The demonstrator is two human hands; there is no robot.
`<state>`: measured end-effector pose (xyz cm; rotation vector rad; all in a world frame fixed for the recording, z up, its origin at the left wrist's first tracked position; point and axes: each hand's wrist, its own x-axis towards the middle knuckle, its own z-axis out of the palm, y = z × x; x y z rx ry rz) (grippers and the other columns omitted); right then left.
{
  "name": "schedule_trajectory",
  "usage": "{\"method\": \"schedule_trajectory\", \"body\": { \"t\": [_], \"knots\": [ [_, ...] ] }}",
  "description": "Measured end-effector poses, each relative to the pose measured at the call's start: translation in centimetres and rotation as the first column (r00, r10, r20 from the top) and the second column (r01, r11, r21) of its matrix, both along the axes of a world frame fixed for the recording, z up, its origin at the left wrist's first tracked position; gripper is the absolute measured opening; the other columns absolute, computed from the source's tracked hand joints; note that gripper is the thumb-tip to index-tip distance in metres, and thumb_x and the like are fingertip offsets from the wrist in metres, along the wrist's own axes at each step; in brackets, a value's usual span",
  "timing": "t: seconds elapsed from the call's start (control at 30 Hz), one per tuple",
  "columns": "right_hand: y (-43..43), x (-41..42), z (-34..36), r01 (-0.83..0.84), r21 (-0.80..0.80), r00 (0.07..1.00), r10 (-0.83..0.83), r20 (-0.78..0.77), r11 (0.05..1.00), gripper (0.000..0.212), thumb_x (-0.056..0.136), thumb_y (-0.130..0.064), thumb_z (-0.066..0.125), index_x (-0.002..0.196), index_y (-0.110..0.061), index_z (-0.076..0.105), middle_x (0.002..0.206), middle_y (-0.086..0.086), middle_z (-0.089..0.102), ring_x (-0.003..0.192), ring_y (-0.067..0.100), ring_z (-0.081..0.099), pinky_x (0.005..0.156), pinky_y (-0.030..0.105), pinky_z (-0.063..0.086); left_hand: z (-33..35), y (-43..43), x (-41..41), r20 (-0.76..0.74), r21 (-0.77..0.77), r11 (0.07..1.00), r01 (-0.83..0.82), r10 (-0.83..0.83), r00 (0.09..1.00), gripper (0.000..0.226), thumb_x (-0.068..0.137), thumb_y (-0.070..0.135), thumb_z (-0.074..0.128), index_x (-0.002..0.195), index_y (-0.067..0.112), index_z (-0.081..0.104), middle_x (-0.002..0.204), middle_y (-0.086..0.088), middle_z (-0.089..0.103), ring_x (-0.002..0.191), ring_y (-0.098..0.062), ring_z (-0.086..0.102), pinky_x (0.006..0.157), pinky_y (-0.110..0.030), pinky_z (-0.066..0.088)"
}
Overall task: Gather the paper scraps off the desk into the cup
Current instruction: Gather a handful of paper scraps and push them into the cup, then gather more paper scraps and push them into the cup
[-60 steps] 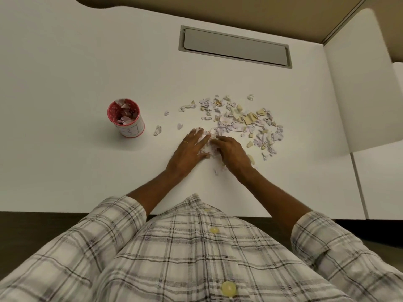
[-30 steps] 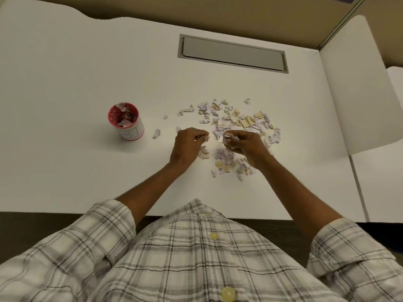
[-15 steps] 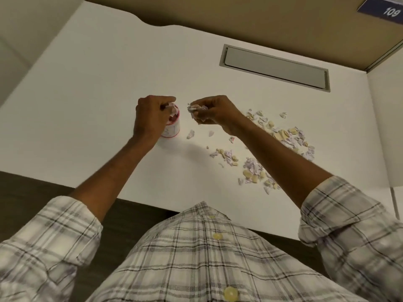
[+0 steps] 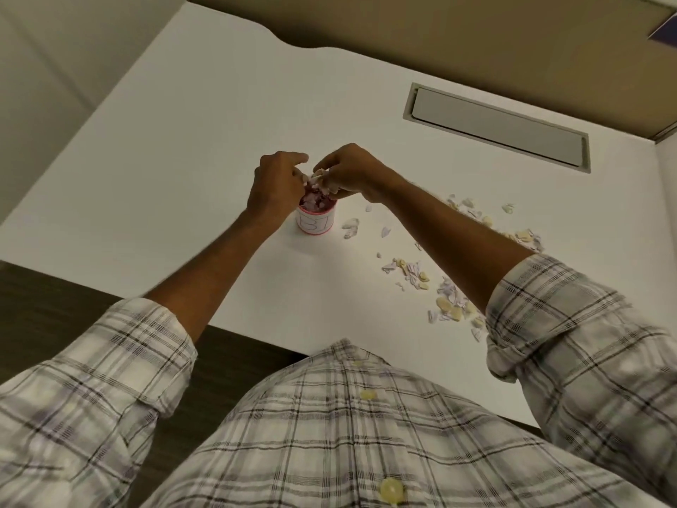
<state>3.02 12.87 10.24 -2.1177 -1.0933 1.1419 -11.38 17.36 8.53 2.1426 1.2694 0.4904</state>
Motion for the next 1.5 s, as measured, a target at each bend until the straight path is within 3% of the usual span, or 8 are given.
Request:
{"method": "schedule_trajectory", "body": {
  "t": [0.3, 0.53, 0.7, 0.8, 0.9, 1.1, 1.3, 1.5],
  "knots": [
    [0.6, -0.5, 0.8, 0.045, -0.050, 0.997, -0.048, -0.059, 0.998, 0.039, 0.085, 0.011, 0.053, 0.121, 0.005, 0.067, 0.123, 0.029, 0.067, 0.106, 0.039, 0.071, 0.084, 0.039, 0.063, 0.1, 0.4, 0.3, 0.050, -0.122, 0.992, 0.035, -0.029, 0.998, 0.047, 0.091, 0.003, 0.054, 0.138, 0.011, 0.053, 0.126, -0.012, 0.065, 0.114, -0.021, 0.063, 0.099, -0.029, 0.048],
    [-0.1, -0.1, 0.7, 0.126, 0.163, 0.992, -0.127, -0.006, 0.979, 0.023, 0.086, 0.011, 0.063, 0.102, 0.002, 0.076, 0.099, 0.019, 0.076, 0.086, 0.027, 0.077, 0.078, 0.032, 0.065, -0.1, 0.8, 0.0, 0.083, -0.126, 0.990, 0.066, -0.056, 0.995, 0.042, 0.089, 0.001, 0.058, 0.130, 0.010, 0.060, 0.114, -0.011, 0.071, 0.105, -0.020, 0.069, 0.088, -0.024, 0.053],
    [-2.6, 1.6, -3.6, 0.033, 0.314, 0.924, -0.149, 0.352, 0.949, 0.018, 0.092, -0.001, 0.064, 0.103, -0.004, 0.077, 0.100, 0.011, 0.078, 0.087, 0.021, 0.074, 0.085, 0.036, 0.062, -0.9, 0.3, -0.2, -0.068, -0.024, 0.982, 0.189, -0.191, 0.979, 0.024, 0.087, 0.012, 0.063, 0.108, 0.016, 0.075, 0.115, -0.006, 0.071, 0.105, -0.022, 0.067, 0.089, -0.030, 0.056],
    [-5.2, 2.5, -8.4, -0.069, 0.128, 0.883, 0.001, 0.469, 0.989, 0.032, 0.099, -0.008, 0.055, 0.129, -0.009, 0.067, 0.132, 0.012, 0.068, 0.120, 0.028, 0.065, 0.103, 0.036, 0.052, -2.0, -0.2, 0.2, -0.207, 0.006, 0.949, 0.314, -0.306, 0.929, 0.028, 0.088, 0.013, 0.059, 0.111, 0.018, 0.074, 0.118, -0.008, 0.070, 0.108, -0.026, 0.066, 0.089, -0.033, 0.056],
    [-8.5, 2.2, -12.4, -0.345, -0.106, 0.771, 0.346, 0.535, 0.933, 0.051, 0.105, -0.015, 0.048, 0.155, -0.011, 0.038, 0.164, 0.016, 0.030, 0.148, 0.036, 0.035, 0.120, 0.045, 0.034, -2.7, -0.2, 0.9, -0.336, 0.004, 0.931, 0.365, -0.342, 0.878, 0.030, 0.090, 0.013, 0.058, 0.117, 0.018, 0.071, 0.125, -0.011, 0.064, 0.113, -0.031, 0.062, 0.091, -0.040, 0.055],
    [-15.8, 1.7, -15.9, -0.545, -0.085, 0.582, 0.449, 0.678, 0.834, 0.056, 0.109, -0.037, 0.036, 0.159, -0.013, 0.026, 0.167, 0.011, 0.024, 0.154, 0.033, 0.024, 0.124, 0.048, 0.028, -2.8, 0.0, 2.6, -0.474, -0.030, 0.941, 0.338, -0.312, 0.824, 0.037, 0.086, 0.015, 0.064, 0.124, 0.013, 0.064, 0.127, -0.012, 0.060, 0.116, -0.032, 0.060, 0.092, -0.037, 0.050],
    [-25.7, 5.4, -15.6, -0.393, -0.048, 0.548, 0.275, 0.790, 0.918, 0.056, 0.109, -0.041, 0.028, 0.159, -0.017, 0.028, 0.168, 0.007, 0.024, 0.156, 0.027, 0.019, 0.124, 0.055, 0.024, -2.4, -0.4, 3.6, -0.572, 0.028, 0.930, 0.367, -0.287, 0.769, 0.029, 0.090, 0.011, 0.056, 0.117, 0.006, 0.065, 0.119, -0.016, 0.062, 0.109, -0.036, 0.061, 0.084, -0.036, 0.049],
    [-33.6, 9.4, -15.2, 0.112, 0.053, 0.660, -0.114, 0.742, 0.992, 0.072, 0.102, -0.057, 0.036, 0.162, -0.019, 0.018, 0.171, 0.009, 0.010, 0.159, 0.030, 0.005, 0.128, 0.050, 0.015, -2.8, 0.2, 5.3, -0.681, -0.133, 0.930, 0.343, -0.337, 0.650, 0.046, 0.088, 0.009, 0.062, 0.133, 0.005, 0.054, 0.138, -0.016, 0.052, 0.128, -0.034, 0.051, 0.102, -0.038, 0.044]
  ]
}}
